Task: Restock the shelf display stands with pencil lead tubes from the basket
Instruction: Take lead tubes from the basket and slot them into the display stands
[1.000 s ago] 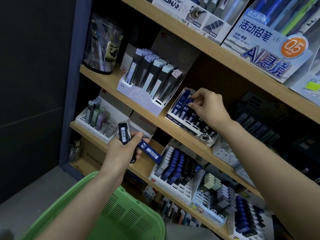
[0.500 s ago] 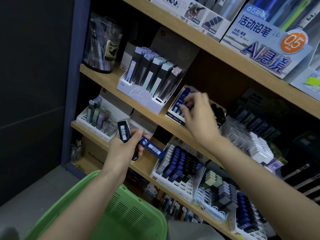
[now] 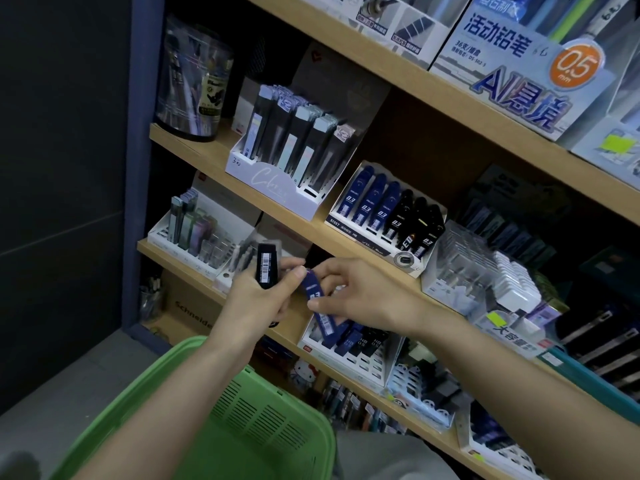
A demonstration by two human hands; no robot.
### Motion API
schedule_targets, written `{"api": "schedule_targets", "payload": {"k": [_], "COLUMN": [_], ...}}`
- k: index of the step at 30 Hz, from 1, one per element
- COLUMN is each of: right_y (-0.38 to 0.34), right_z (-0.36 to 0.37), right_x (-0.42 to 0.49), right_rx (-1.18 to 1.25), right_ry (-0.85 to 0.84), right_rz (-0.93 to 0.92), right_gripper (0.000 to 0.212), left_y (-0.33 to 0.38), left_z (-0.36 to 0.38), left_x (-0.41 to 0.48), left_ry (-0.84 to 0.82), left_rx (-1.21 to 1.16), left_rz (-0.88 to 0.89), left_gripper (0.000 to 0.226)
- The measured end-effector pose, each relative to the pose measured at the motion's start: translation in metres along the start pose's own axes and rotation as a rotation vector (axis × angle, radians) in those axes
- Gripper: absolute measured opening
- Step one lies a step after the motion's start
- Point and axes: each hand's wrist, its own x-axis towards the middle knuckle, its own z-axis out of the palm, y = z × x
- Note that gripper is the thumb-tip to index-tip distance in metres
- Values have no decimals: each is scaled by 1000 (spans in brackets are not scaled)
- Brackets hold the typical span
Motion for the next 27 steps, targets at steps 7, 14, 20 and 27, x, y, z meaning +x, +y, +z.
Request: {"api": "schedule_targets", "payload": {"k": [7, 14, 20, 27], "right_y": [10, 25, 35, 41], "right_z": [-65, -96, -91, -93], "right_x": [-4, 28, 40, 39], "right_rx": [7, -9, -81, -199], "right_ry": [539, 834, 808, 740], "right_rz": [-48, -102, -82, -119], "right_gripper": [24, 7, 8, 19], "left_y": [-8, -14, -14, -11], "left_z": [-2, 0, 0, 2], "left_x": [5, 7, 7, 3], "left_ry": [-82, -113, -96, -118], "left_rx": [15, 37, 45, 63], "left_rz": [-172, -261, -248, -242], "left_gripper": [11, 26, 22, 16]}}
